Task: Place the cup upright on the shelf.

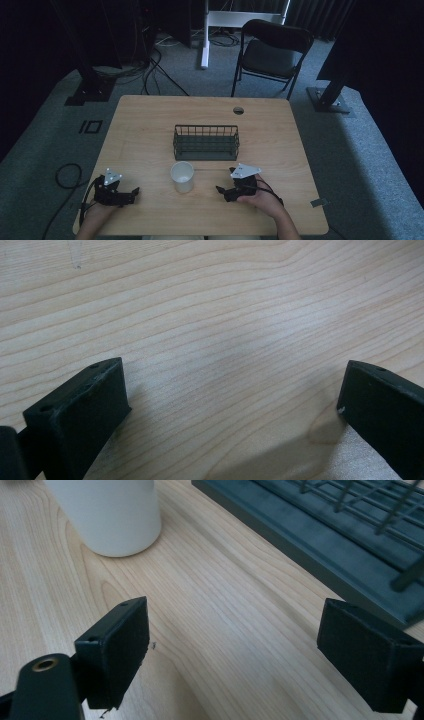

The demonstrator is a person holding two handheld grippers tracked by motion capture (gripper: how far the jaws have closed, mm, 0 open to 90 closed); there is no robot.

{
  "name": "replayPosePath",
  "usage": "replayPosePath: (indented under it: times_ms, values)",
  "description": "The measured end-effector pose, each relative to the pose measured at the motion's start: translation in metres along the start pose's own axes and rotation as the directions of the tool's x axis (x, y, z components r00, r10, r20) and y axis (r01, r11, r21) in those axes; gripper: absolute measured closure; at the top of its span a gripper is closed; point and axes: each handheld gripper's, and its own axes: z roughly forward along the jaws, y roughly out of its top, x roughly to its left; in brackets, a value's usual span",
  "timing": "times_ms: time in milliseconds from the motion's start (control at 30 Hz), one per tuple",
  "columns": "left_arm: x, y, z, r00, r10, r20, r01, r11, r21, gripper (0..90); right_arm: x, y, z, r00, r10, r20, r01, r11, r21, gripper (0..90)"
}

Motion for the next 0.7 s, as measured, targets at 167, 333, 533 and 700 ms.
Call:
replayPosePath:
  times_ms: [167,333,533,700]
  values:
    - [0.0,0.0,0.0,1.0,0.0,0.0,0.0,1.0,0.0,0.1,0.006,0.005,0.005,0.9997,-0.008,-0.023,0.008,1.0,-0.009,13.1]
    - [0.0,0.0,0.0,1.0,0.0,0.0,0.0,1.0,0.0,0.1,0.011,0.011,0.01,0.9989,-0.017,-0.044,0.016,1.0,-0.019,13.2]
    - [0.0,0.0,0.0,1.0,0.001,-0.001,-0.001,1.0,0.001,0.1,0.018,0.016,0.018,0.9974,-0.029,-0.067,0.027,0.999,-0.026,13.2]
    - [0.0,0.0,0.0,1.0,0.003,0.004,-0.003,1.0,-0.001,0.1,0.024,0.021,0.023,0.9949,-0.047,-0.089,0.044,0.999,-0.026,13.2]
